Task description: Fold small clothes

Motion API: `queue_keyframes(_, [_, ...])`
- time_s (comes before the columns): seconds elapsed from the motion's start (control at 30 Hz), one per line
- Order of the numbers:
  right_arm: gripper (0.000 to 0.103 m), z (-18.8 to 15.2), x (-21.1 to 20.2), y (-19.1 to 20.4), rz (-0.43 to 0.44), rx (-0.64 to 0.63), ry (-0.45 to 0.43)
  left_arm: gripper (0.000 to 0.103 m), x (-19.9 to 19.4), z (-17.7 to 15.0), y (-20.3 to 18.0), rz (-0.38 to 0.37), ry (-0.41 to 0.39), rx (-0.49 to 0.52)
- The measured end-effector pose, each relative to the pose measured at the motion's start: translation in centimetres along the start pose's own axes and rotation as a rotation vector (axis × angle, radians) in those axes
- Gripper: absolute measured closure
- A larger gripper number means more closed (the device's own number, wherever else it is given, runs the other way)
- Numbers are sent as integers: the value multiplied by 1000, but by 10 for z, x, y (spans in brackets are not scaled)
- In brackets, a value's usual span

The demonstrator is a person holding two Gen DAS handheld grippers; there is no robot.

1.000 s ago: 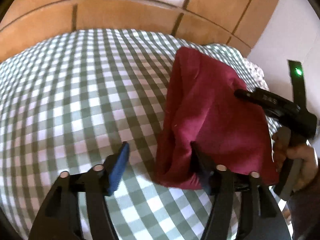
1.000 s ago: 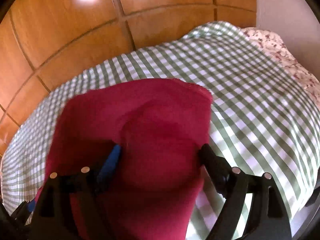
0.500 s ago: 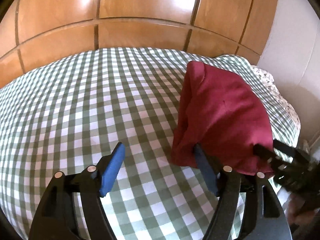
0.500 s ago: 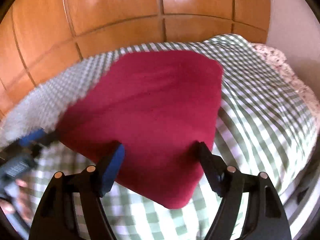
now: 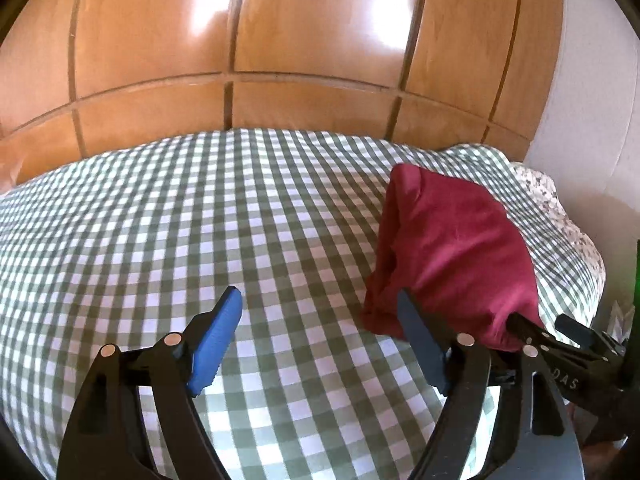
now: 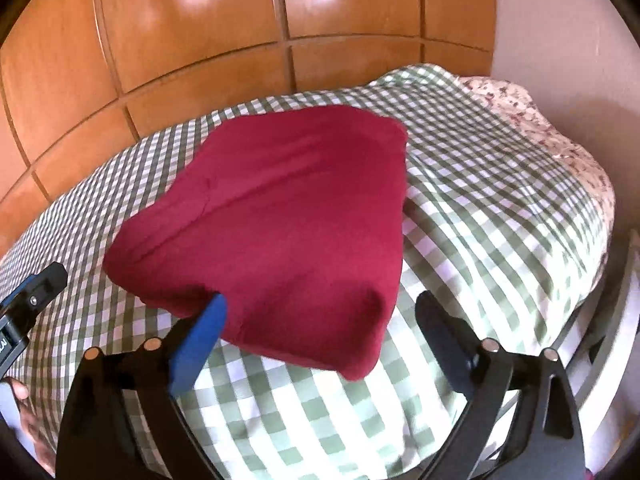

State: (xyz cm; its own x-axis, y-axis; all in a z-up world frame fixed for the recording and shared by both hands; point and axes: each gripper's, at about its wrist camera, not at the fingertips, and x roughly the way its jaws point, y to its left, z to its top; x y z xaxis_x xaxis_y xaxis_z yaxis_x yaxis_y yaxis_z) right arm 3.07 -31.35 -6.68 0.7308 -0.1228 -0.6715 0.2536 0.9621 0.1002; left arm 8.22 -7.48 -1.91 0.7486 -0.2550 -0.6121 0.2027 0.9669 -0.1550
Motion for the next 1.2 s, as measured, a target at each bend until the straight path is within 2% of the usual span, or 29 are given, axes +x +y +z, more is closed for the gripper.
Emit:
queue_keyframes(0.07, [3,-2,-8,5,-18,0,-22,18,-6,-1,1,19,-19,-2])
queue_keyframes(0.2, [3,-6,-19,12,-43,-3,-52,18,-15,-5,6,39,-34,-10])
queue_keyframes(0.27, [2,-8,-23,16,-60,-16,-62,13,-17,-7,8,59,-40,-16])
queue_keyframes(0.43, [2,-14,-31,25,-88,-46,-88,11,-23,-11,12,88,-52,-27])
queue_keyframes(0.6, [2,-14,-36,25,-112,-42,-111,9,-30,-14,12,97,-65,-23])
queue_keyframes(0.67, [2,-13,-37,21,-104,-23,-112,5,-32,-15,11,97,-73,-20])
queue_keyframes(0.93, [2,-14,-36,17,-111,-5,-118,4,-40,-15,1,98,-95,13])
queue_keyframes(1.2, [2,-16,-33,12,-111,13,-111,4,-38,-16,-5,121,-84,36])
